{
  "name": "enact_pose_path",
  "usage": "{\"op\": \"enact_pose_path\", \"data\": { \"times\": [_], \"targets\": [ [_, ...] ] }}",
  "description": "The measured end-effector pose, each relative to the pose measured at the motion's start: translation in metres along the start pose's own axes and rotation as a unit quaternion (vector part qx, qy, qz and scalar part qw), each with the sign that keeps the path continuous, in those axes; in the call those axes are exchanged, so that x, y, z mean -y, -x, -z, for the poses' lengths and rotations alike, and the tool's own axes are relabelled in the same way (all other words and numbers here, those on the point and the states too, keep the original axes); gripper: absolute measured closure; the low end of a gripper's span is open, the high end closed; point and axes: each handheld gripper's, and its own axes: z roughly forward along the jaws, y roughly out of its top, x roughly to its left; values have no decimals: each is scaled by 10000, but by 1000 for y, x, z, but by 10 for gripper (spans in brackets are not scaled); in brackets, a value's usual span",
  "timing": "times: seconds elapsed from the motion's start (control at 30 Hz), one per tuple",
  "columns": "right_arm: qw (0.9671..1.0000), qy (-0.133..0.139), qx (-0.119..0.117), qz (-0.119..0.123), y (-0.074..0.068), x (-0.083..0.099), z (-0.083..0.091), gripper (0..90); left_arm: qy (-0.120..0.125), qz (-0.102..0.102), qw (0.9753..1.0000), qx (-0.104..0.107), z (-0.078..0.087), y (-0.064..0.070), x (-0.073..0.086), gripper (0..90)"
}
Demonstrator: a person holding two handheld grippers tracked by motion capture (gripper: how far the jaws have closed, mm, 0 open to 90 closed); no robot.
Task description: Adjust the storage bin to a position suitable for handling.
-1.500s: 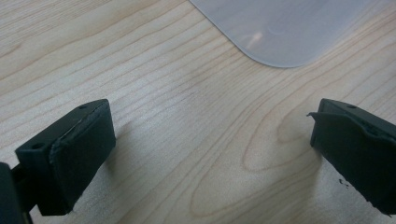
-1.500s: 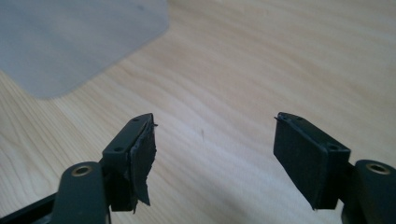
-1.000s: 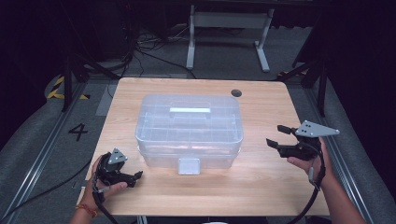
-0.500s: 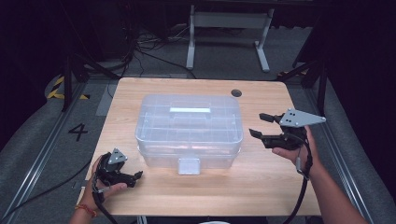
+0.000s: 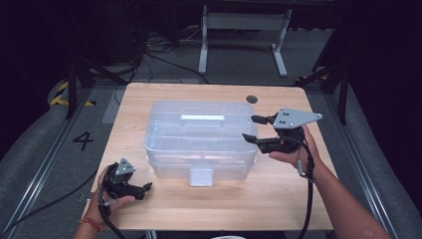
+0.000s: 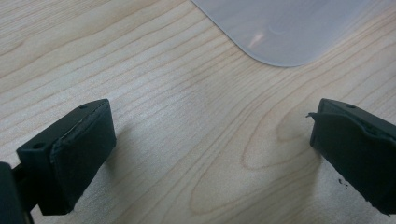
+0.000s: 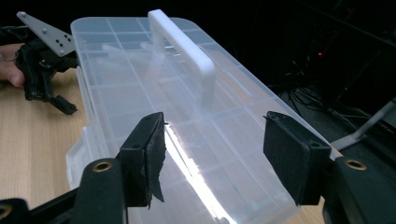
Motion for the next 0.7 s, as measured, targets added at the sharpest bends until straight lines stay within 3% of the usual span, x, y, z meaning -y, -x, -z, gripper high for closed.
{"op": "enact_pose_path", "data": {
  "times": [0.23, 0.7],
  "targets": [
    [9996, 50, -169, 205, -6, -17, -21, 450, 0, -1, 10000, 0, 0, 0, 0, 7],
    [9982, -224, -362, 413, -9, -29, -52, 560, -2, 57, 10000, 51, 0, 1, 1, 13]
  ]
}}
